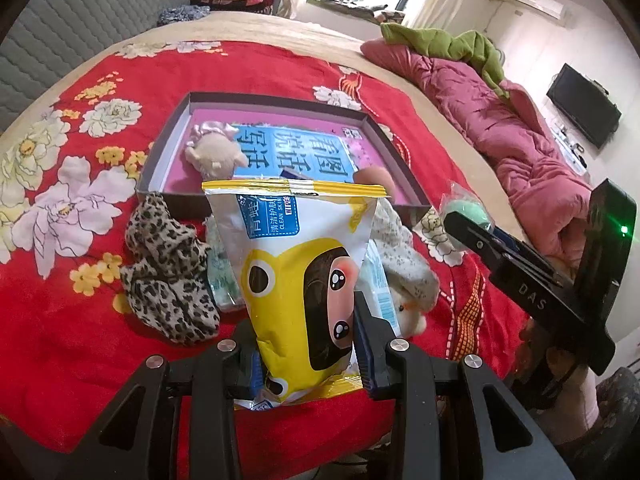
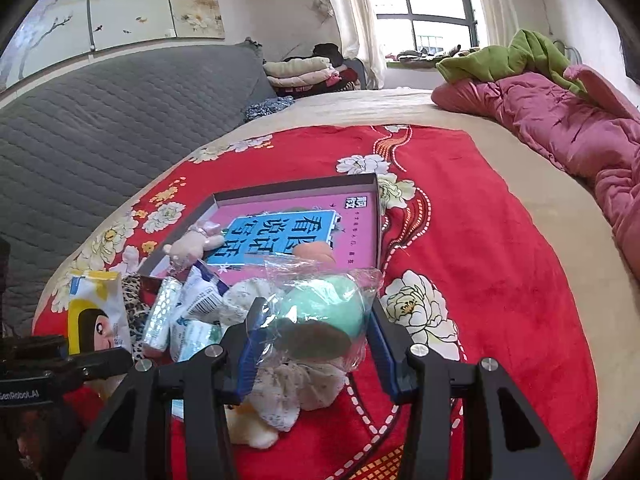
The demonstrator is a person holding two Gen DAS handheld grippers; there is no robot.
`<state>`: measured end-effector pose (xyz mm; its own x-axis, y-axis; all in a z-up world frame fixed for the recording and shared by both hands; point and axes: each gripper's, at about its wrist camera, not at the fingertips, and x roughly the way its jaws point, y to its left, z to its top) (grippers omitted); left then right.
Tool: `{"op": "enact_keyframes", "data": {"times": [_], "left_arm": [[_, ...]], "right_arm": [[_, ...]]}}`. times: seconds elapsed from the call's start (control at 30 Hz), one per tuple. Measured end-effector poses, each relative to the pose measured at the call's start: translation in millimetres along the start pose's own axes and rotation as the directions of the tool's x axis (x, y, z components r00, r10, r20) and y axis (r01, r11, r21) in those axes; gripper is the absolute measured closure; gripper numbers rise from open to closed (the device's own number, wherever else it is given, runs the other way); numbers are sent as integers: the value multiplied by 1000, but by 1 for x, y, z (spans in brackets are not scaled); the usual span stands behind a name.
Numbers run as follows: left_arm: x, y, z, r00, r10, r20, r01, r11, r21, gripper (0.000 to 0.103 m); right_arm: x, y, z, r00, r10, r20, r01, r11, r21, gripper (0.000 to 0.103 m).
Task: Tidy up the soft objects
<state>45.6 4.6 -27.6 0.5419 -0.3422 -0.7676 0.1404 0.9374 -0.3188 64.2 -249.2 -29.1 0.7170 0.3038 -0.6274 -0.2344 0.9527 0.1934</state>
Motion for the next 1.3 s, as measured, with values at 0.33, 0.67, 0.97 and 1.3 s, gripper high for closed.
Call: {"op": "enact_keyframes", "data": {"times": [0.33, 0.67, 0.97, 1.3], "left_arm": [[-10, 5, 13, 999, 1, 49, -1, 1000, -12, 67], [-16, 4, 29, 996, -8, 91, 9, 1000, -16, 67], [-23, 3, 43, 992, -3, 128, 4, 1000, -8, 67], [-22, 8, 56, 989, -13, 145, 17, 999, -30, 67]], "right_arm": [[-12, 10, 5, 1000, 2, 26, -2, 1000, -14, 55], [-18, 12, 11, 999, -3, 43, 4, 1000, -13, 55], [-23, 18, 19, 998, -5, 69, 6, 1000, -27, 55], [-24, 26, 27, 996, -2, 88, 6, 999, -44, 55]]}}
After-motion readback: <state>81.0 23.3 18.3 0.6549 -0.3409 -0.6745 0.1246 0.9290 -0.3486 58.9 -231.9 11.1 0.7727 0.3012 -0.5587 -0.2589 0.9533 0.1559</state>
